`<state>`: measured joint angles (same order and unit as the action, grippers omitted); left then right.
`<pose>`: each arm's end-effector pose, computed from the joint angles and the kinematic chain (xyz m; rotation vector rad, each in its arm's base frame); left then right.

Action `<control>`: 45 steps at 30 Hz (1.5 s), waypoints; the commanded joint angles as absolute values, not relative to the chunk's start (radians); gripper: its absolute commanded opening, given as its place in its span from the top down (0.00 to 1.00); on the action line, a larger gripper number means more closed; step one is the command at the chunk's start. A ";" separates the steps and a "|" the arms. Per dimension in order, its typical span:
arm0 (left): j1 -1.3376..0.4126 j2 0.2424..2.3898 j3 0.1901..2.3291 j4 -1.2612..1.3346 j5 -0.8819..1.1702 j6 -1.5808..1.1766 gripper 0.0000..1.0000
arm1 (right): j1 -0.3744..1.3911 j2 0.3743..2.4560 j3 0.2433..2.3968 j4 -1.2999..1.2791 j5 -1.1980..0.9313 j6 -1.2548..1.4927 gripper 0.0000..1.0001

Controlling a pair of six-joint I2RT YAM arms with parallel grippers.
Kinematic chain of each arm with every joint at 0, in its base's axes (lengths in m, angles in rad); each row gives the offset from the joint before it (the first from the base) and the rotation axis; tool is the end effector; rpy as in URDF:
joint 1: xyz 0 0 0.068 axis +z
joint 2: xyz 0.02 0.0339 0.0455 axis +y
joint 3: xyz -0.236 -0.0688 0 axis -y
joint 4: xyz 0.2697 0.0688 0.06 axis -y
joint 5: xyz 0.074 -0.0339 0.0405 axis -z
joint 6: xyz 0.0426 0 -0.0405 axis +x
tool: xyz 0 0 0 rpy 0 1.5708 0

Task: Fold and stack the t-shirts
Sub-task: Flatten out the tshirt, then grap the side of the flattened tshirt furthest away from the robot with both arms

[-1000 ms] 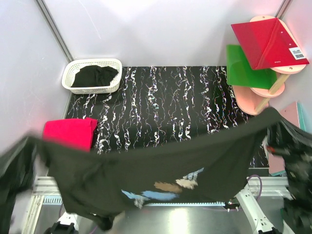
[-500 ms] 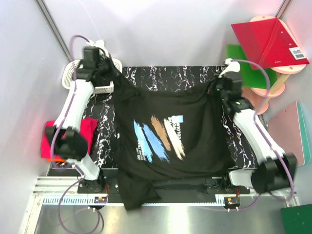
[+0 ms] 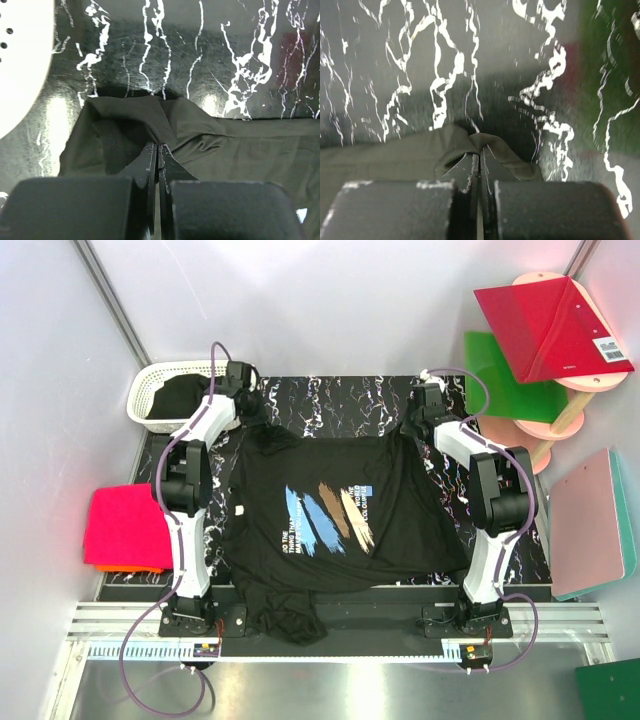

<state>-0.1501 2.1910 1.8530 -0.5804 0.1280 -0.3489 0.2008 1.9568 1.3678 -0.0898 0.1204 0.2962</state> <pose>0.4956 -0.0805 0.1803 -0.1954 2.5087 -0.3664 0.4488 0.0861 0.1592 0.1718 2.2406 0.1329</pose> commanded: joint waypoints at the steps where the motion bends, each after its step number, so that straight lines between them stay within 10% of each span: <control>1: -0.149 2.132 1.930 -0.502 0.074 -0.342 1.00 | 0.193 1.954 1.471 -0.052 0.199 0.293 1.00; 7: -0.149 2.069 1.934 -0.494 0.044 -0.327 1.00 | 0.189 1.916 1.437 -0.038 0.248 0.293 1.00; 9: -0.149 2.097 1.960 -0.509 0.064 -0.305 0.35 | 0.189 1.916 1.440 -0.038 0.232 0.287 1.00; 11: -0.150 2.115 1.999 -0.564 0.072 -0.317 0.01 | 0.189 1.914 1.440 -0.038 0.210 0.294 1.00; 18: -0.172 1.896 1.556 -0.382 0.055 -0.347 0.06 | 0.189 1.902 1.401 -0.028 0.192 0.305 1.00; 23: -0.179 1.836 1.395 -0.304 0.058 -0.364 0.67 | 0.189 1.910 1.397 -0.021 0.170 0.314 1.00; 28: -0.179 1.907 1.394 -0.292 0.064 -0.362 0.32 | 0.189 1.913 1.397 -0.020 0.158 0.316 1.00; 41: -0.179 2.098 1.506 -0.265 0.095 -0.396 0.36 | 0.187 1.934 1.402 -0.015 0.141 0.313 1.00; 44: -0.179 2.108 1.517 -0.267 0.106 -0.406 0.63 | 0.189 1.937 1.401 -0.015 0.137 0.314 1.00; 45: -0.179 2.103 1.514 -0.264 0.107 -0.408 0.86 | 0.187 1.939 1.401 -0.015 0.135 0.314 1.00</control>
<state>-0.1806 2.0914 1.4830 -0.3038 0.0830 -0.3950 0.1951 1.9644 1.3979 -0.0700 0.1539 0.3077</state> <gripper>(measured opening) 0.410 0.011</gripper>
